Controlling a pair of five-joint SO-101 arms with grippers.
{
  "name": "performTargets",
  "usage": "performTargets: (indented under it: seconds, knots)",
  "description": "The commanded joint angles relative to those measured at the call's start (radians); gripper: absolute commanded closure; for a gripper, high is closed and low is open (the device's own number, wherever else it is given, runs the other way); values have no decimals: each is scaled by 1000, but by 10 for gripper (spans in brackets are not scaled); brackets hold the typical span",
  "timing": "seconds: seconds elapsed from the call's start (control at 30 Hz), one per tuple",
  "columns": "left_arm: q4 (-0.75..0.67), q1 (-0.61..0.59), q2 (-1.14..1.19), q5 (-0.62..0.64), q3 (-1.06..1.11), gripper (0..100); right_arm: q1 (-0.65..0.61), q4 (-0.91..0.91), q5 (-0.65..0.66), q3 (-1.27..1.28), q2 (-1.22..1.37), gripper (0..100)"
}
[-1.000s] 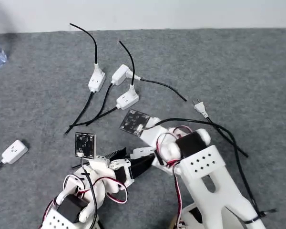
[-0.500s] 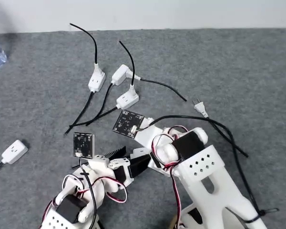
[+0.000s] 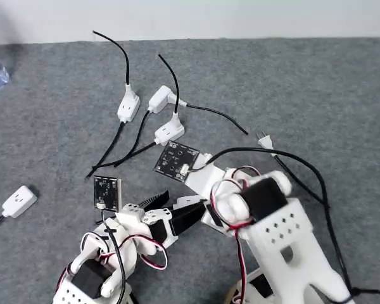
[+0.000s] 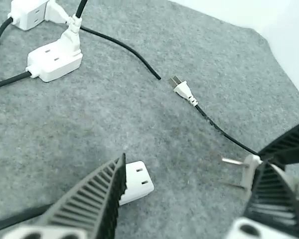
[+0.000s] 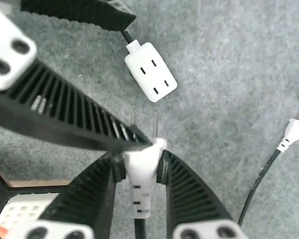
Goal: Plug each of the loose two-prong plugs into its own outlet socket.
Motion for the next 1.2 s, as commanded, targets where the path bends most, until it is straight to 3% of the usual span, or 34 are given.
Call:
performTargets:
  seconds: [0.0,0.53,0.9,1.17]
  knots:
    - [12,3,-9,-15,12,633,-15,10,-6,-84,-81,988]
    - [9,-29,-9,-17,4,633,-7,-2,52,-37,-81,988]
    - [23,-413,-9,-18,-82,633,44,-19,78,-51,16,988]
    - [233,-704,-9,-189,-81,633,38,-18,167,-212,255,988]
